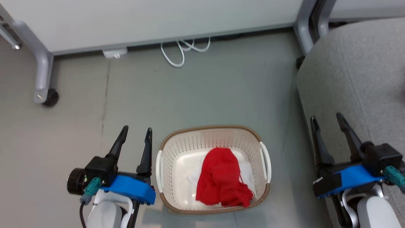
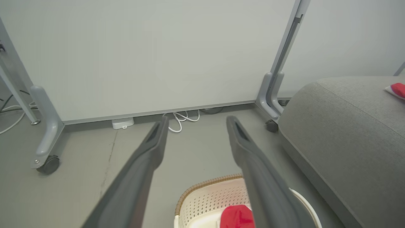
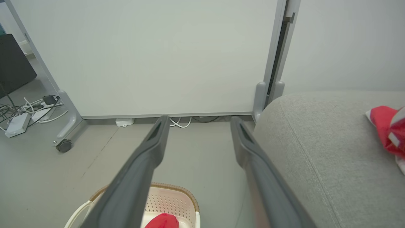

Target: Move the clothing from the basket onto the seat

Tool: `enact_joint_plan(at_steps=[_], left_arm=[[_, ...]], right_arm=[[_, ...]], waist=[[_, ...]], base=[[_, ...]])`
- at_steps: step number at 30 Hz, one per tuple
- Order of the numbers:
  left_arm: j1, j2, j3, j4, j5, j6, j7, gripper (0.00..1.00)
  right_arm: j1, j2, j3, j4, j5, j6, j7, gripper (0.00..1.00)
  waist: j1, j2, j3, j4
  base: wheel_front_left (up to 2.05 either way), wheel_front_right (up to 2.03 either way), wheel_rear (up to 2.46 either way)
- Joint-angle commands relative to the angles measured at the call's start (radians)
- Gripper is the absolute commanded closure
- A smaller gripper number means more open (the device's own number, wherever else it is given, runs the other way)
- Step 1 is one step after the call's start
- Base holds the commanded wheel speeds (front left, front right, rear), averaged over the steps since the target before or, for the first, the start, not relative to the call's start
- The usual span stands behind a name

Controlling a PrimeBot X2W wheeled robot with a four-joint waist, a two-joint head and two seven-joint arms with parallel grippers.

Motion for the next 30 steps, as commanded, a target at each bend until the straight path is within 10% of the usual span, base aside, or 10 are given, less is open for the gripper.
enact_joint_plan(at_steps=[1, 30], left_arm=[[-0.032, -0.002, -0.01, 0.002, 0.001, -0.002, -0.003, 0.0], [-0.404, 0.101, -0.296, 0.335, -0.033, -0.002, -0.003, 0.0]], right_arm=[[-0.031, 0.001, 0.006, -0.012, -0.006, 0.0, -0.003, 0.0], [-0.294, 0.002, 0.158, -0.057, 0.072, 0.0, -0.115, 0.0]], waist=[[-0.0002, 0.0, 0.1, -0.024], [-0.0002, 0.0, 0.625, -0.34]], base=[[0.0, 0.0, 0.0], [0.0, 0.0, 0.0]])
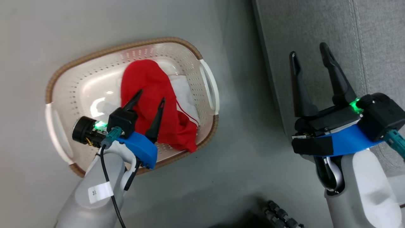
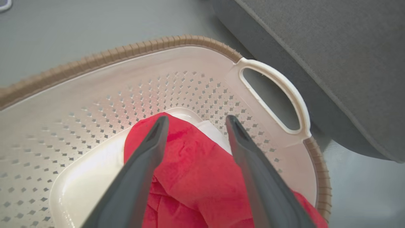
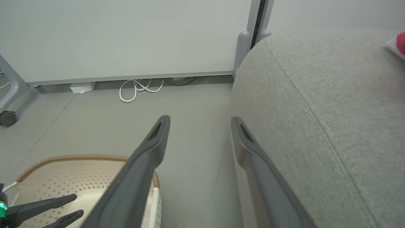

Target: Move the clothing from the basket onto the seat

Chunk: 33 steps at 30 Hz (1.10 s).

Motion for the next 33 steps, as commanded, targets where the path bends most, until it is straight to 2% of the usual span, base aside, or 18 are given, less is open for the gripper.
enact_joint_plan(at_steps=[1, 10, 23, 29, 33], left_arm=[[-0.028, 0.012, -0.012, 0.03, -0.009, -0.002, -0.003, 0.0], [-0.101, 0.017, -0.121, 0.225, -0.109, -0.002, 0.0, 0.0], [-0.181, 0.013, -0.22, 0.385, -0.206, -0.002, 0.017, 0.0], [-0.225, 0.004, -0.234, 0.481, -0.181, 0.075, 0.038, 0.0], [-0.236, -0.002, -0.235, 0.516, -0.185, 0.092, 0.05, 0.0]], right_arm=[[-0.019, 0.002, 0.011, 0.007, 0.012, 0.0, -0.012, 0.0], [-0.036, 0.002, 0.063, 0.049, 0.061, 0.0, -0.044, 0.0], [-0.049, 0.002, 0.089, 0.066, 0.086, 0.0, -0.058, 0.0], [-0.049, 0.002, 0.097, 0.063, 0.091, 0.0, -0.058, 0.0], [-0.048, 0.002, 0.098, 0.06, 0.094, 0.0, -0.059, 0.0]], waist=[[-0.0002, 0.0, 0.049, -0.048], [-0.0002, 0.0, 0.097, -0.092], [-0.0002, 0.0, 0.12, -0.1], [-0.0002, 0.0, 0.124, -0.098], [-0.0002, 0.0, 0.126, -0.098]], base=[[0.0, 0.0, 0.0], [0.0, 0.0, 0.0], [0.0, 0.0, 0.0], [0.0, 0.0, 0.0], [0.0, 0.0, 0.0]])
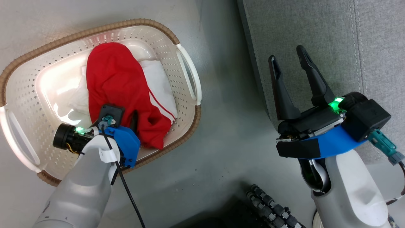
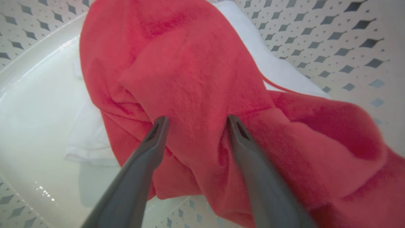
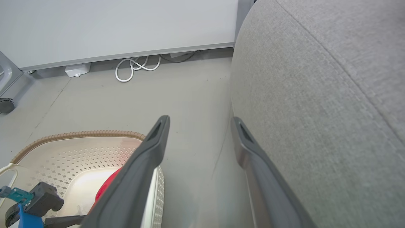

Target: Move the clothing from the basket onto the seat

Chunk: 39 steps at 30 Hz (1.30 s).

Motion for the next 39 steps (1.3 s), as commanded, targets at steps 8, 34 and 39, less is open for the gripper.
enact_joint_plan(at_steps=[8, 34, 39], left_arm=[[-0.043, -0.004, 0.016, 0.051, -0.025, 0.054, 0.042, 0.0], [-0.077, -0.024, 0.018, 0.082, -0.081, 0.023, 0.11, 1.0], [-0.079, -0.025, 0.013, 0.083, -0.086, 0.023, 0.106, 1.0]], right_arm=[[-0.006, 0.002, 0.0, -0.013, 0.004, 0.0, -0.005, 0.0], [0.026, 0.002, -0.001, -0.031, 0.016, 0.0, -0.005, 0.0], [0.016, 0.002, 0.001, -0.027, 0.013, 0.0, -0.005, 0.0]], waist=[[0.0, 0.0, 0.012, 0.002], [0.0, 0.0, 0.006, -0.002], [0.0, 0.0, 0.003, -0.002]], base=[[0.0, 0.0, 0.0], [0.0, 0.0, 0.0], [0.0, 0.0, 0.0]])
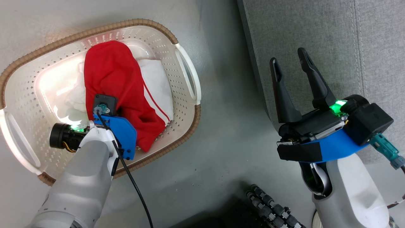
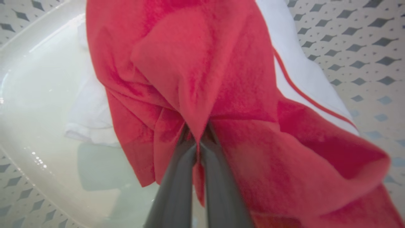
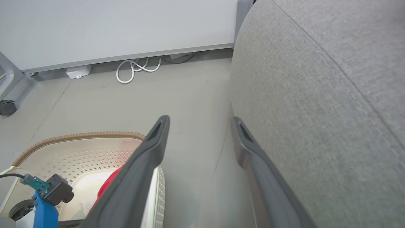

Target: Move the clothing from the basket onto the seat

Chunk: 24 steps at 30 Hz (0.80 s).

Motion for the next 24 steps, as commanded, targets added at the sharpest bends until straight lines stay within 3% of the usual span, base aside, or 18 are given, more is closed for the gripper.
enact_joint_plan(at_steps=[1, 12, 24], left_arm=[[-0.018, 0.005, -0.005, 0.001, -0.004, -0.005, -0.004, 1.0], [0.012, -0.006, -0.019, 0.002, -0.008, -0.023, -0.055, 1.0], [0.091, -0.066, -0.047, -0.015, -0.015, -0.057, -0.135, 1.0]], right_arm=[[-0.008, 0.002, 0.001, 0.001, 0.005, 0.0, -0.004, 0.0], [-0.026, 0.002, 0.009, 0.023, -0.004, 0.0, -0.004, 0.0], [0.033, 0.001, -0.01, 0.083, -0.058, 0.0, 0.023, 0.0]], waist=[[0.0, 0.0, -0.001, 0.0], [0.0, 0.0, -0.082, 0.02], [0.0, 0.0, -0.327, 0.103]], base=[[0.0, 0.0, 0.0], [0.0, 0.0, 0.0], [0.0, 0.0, 0.0]])
